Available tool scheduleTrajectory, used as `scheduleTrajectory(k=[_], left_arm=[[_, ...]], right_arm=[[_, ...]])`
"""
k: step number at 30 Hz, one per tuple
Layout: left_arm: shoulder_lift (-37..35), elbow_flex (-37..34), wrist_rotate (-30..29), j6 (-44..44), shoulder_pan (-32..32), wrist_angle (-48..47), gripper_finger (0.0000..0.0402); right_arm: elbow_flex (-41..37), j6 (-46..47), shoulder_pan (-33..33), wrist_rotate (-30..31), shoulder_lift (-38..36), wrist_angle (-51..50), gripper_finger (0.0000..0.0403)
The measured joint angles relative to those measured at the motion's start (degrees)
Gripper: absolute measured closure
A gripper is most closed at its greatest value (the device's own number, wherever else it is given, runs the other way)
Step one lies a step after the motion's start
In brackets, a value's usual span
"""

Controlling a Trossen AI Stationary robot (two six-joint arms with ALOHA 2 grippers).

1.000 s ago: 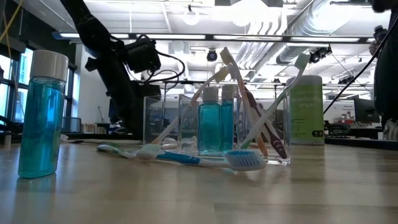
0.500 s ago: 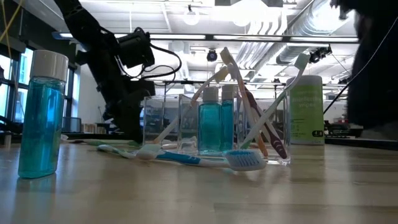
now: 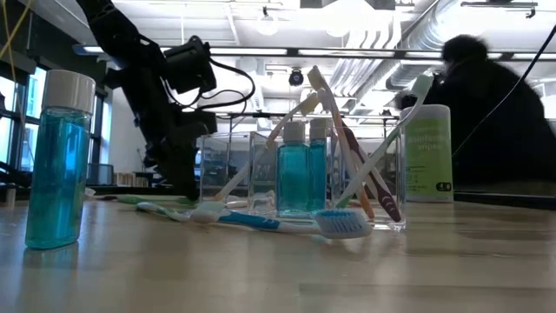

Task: Pick & Place toothbrushing station
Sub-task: Put the green toothbrush into the transparent organizer

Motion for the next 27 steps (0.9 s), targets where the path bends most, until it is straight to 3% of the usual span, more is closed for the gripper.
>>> scheduleTrajectory(k=[18,27], left_arm=[[3.52,0.18,1.10,0.66,-2.70,0.73,0.0399],[3.72,0.07,2.15,2.67,-4.34,-0.83,0.0361]], right_arm=[[-0.01,-0.16,-0.04,-0.02,0.00,-0.02,0.0316],[0.01,-0.24,-0.04,-0.04,0.00,-0.02,0.0316]])
